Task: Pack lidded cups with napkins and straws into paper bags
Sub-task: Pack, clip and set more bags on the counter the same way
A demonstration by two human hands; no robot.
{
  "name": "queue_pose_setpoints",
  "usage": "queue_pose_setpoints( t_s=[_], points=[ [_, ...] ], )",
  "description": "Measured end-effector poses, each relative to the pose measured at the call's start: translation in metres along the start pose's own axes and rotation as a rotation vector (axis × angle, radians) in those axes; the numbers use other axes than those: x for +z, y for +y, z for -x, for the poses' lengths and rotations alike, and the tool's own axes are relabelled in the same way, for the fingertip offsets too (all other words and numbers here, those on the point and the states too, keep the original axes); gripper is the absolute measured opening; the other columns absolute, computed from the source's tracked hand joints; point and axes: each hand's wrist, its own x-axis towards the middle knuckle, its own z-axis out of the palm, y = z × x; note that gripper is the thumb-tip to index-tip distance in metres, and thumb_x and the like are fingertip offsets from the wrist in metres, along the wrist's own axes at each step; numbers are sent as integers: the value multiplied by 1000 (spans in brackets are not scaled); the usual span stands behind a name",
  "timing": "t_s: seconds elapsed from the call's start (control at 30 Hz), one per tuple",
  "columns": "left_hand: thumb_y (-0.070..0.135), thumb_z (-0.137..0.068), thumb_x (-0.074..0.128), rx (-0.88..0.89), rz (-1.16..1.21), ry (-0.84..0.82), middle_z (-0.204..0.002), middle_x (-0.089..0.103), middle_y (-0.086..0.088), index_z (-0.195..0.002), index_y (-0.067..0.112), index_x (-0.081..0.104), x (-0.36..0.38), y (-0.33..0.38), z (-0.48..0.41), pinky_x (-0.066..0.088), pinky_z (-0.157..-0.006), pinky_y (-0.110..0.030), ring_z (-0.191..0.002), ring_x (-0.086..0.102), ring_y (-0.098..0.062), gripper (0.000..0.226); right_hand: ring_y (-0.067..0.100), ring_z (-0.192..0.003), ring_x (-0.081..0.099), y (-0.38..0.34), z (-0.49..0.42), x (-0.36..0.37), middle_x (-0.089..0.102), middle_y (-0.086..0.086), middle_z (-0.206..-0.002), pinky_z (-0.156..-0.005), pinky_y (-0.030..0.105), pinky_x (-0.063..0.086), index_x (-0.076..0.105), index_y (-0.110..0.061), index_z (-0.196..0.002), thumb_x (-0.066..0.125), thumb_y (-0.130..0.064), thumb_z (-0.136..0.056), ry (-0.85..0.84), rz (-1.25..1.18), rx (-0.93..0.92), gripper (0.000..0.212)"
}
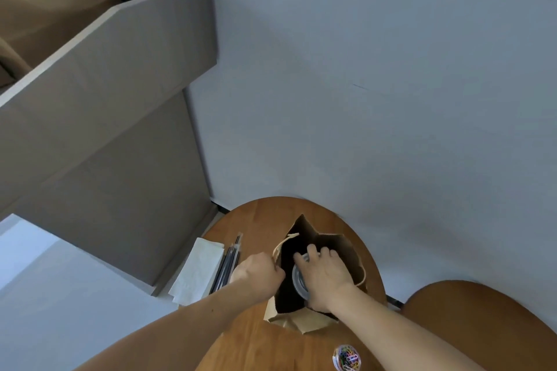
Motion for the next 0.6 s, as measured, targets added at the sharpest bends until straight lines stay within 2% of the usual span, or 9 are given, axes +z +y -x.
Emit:
queue_pose_setpoints(
  t_s=[0.23,0.6],
  points=[
    [38,-101,42,5,-28,-18,-83,69,1,-94,18,68,0,-12,-7,61,-75,-29,-76,70,-13,33,36,-115,50,-17,-46,51,37,17,-137,-89,42,48,17,-22,-145,66,-54,-79,-135,-200,150,88],
    [47,-101,38,21,-105,-34,-89,70,-1,-99,19,69,0,-13,-16,61,-79,-34,-80,70,-16,42,37,-121,43,-41,-78,99,31,16,-145,-97,47,43,14,-25,-148,56,-46,-85,-115,-256,162,79]
  ],
)
